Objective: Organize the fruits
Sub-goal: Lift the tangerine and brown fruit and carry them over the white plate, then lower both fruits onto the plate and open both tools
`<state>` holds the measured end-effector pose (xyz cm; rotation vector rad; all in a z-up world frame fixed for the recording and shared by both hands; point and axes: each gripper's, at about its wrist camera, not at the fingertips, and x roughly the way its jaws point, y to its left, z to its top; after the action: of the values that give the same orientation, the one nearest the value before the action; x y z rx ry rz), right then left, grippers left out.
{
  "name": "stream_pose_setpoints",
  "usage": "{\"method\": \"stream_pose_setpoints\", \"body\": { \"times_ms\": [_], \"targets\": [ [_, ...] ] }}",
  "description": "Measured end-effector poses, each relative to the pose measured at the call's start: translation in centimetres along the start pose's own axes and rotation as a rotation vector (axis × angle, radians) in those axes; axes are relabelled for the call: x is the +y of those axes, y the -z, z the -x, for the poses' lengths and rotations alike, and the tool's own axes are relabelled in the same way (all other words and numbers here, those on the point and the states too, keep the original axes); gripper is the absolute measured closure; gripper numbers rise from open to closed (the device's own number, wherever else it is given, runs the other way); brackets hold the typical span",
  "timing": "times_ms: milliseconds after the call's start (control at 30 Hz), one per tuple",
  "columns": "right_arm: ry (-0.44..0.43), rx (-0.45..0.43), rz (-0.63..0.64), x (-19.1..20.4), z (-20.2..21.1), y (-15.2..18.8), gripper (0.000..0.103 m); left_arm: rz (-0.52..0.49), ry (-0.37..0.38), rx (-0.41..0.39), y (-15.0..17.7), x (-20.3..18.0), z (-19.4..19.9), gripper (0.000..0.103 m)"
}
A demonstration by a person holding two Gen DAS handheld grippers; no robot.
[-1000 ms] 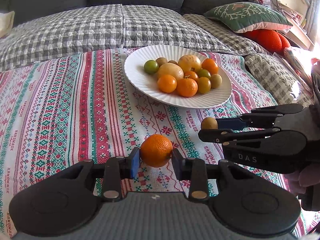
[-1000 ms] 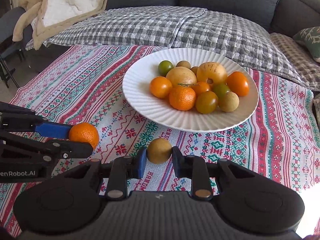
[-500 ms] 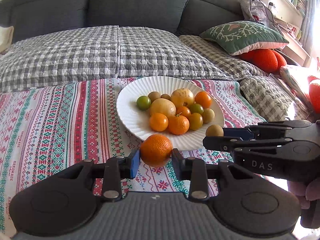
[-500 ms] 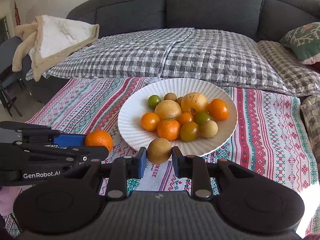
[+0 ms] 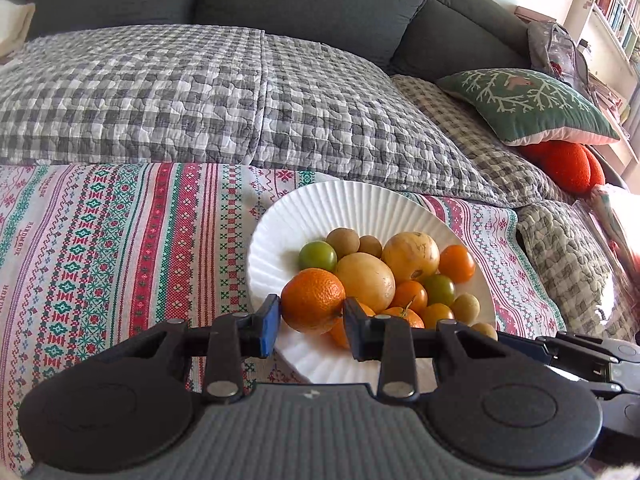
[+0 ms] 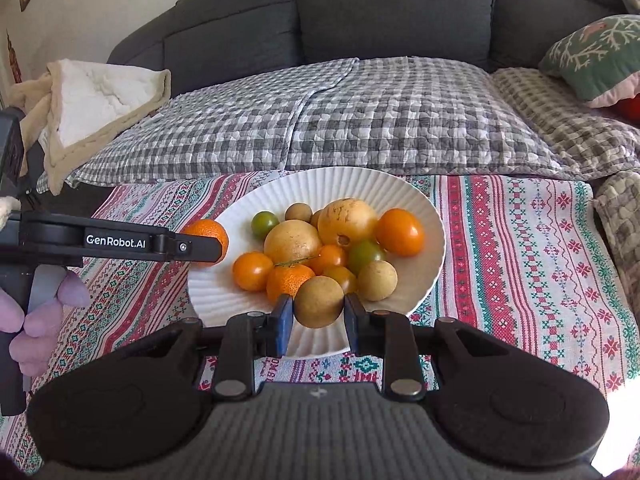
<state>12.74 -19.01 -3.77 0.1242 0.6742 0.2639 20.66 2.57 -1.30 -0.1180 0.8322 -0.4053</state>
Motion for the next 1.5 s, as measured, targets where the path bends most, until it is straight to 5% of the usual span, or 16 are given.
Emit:
{"method": "stream_pose_setpoints", "body": {
  "times_ms": [600,833,1000,1133,1500],
  "targets": [
    [0.004,0.018,-0.009,-0.9,-0.8,0.0,0.075,0.028,0.011,0.011,-1.1,0.1,-2.3,0.088],
    [-0.014,0.001,-0.049,-1.4,-0.1,-0.5,0.057,-0.05,-0.014,-0.027,-1.0,-0.7,-0.9,0.068],
    [-0.012,-0.013,-0.098,-2.3,0.9,-0.9,0.049,-0.1,-0.047,-0.055,-0.1,-1.3,1.3,0.042],
    [0.004,-0.004,-0.135,-2.9,1.8,-0.9,0.044,-0.088,-0.093,-0.03,1.6,-1.3,2.5,0.037],
    [0.068,0.019,-0.13,-2.1,4.8,0.9,0.01,-0.011,-0.201,0.068,7.1,-2.9,5.0,0.017]
  ]
}}
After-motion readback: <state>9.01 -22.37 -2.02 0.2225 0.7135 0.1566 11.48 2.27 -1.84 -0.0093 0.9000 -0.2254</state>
